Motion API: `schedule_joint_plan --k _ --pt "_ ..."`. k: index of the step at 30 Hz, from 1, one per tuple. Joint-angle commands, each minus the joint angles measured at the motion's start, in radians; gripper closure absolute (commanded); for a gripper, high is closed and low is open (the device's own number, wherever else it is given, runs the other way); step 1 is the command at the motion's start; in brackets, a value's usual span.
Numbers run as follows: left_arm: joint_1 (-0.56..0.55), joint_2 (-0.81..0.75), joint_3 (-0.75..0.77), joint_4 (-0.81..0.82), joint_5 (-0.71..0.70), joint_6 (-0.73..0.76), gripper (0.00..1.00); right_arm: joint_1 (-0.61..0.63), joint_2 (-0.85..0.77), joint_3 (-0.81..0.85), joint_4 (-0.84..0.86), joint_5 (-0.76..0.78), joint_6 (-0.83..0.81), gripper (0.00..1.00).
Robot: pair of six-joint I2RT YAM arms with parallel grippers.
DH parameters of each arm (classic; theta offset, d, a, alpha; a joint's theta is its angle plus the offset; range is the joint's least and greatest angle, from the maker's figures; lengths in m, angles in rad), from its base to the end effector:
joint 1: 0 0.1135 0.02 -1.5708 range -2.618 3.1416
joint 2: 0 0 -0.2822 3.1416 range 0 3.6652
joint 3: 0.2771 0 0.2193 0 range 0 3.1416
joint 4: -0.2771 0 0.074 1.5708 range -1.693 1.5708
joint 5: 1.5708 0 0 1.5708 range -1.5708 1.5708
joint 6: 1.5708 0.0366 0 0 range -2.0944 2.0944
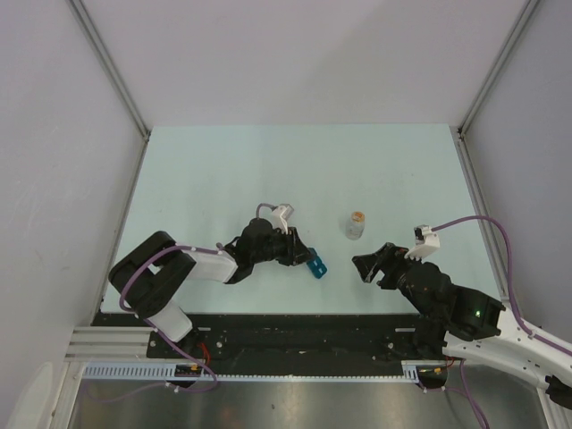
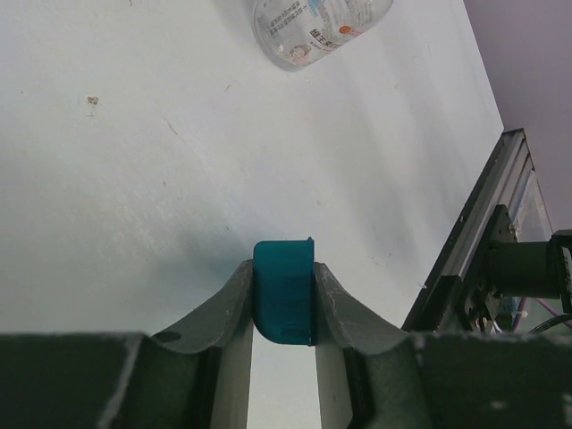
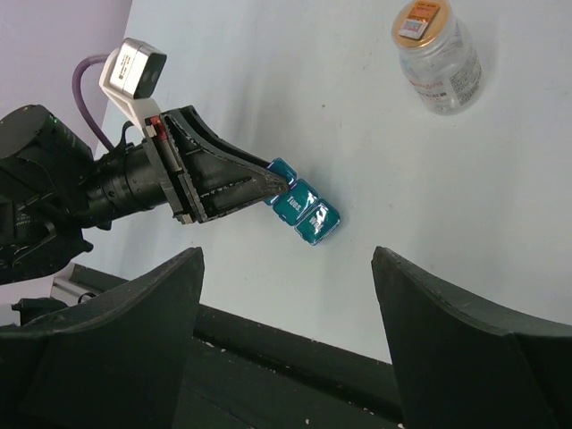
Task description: Sort the pills into containers
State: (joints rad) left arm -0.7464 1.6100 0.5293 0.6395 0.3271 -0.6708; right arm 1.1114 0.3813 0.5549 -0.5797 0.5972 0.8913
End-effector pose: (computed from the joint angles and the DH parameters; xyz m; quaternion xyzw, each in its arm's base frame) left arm 0.1987 -0.1998 0.1912 0.1186 0.8295 -0.4481 0.3115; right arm 0.0412 0.0368 0.2729 0.0732 0.8112 0.3102 0.4903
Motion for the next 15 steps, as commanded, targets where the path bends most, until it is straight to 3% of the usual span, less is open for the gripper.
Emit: schedule_joint_plan --k 1,9,15 --pt "0.007 0.013 -0.005 0.023 0.009 0.036 0.73 0.002 -0.015 0.028 0.012 0.006 -0.012 0.19" --pt "0.01 0.013 0.0 0.023 0.012 0.05 0.52 0.002 -0.038 0.019 0.021 -0.023 -0.02 0.19" --pt "0.01 0.024 0.006 0.025 0.018 0.048 0.48 0.002 -0.047 0.008 0.04 -0.054 -0.034 0.19"
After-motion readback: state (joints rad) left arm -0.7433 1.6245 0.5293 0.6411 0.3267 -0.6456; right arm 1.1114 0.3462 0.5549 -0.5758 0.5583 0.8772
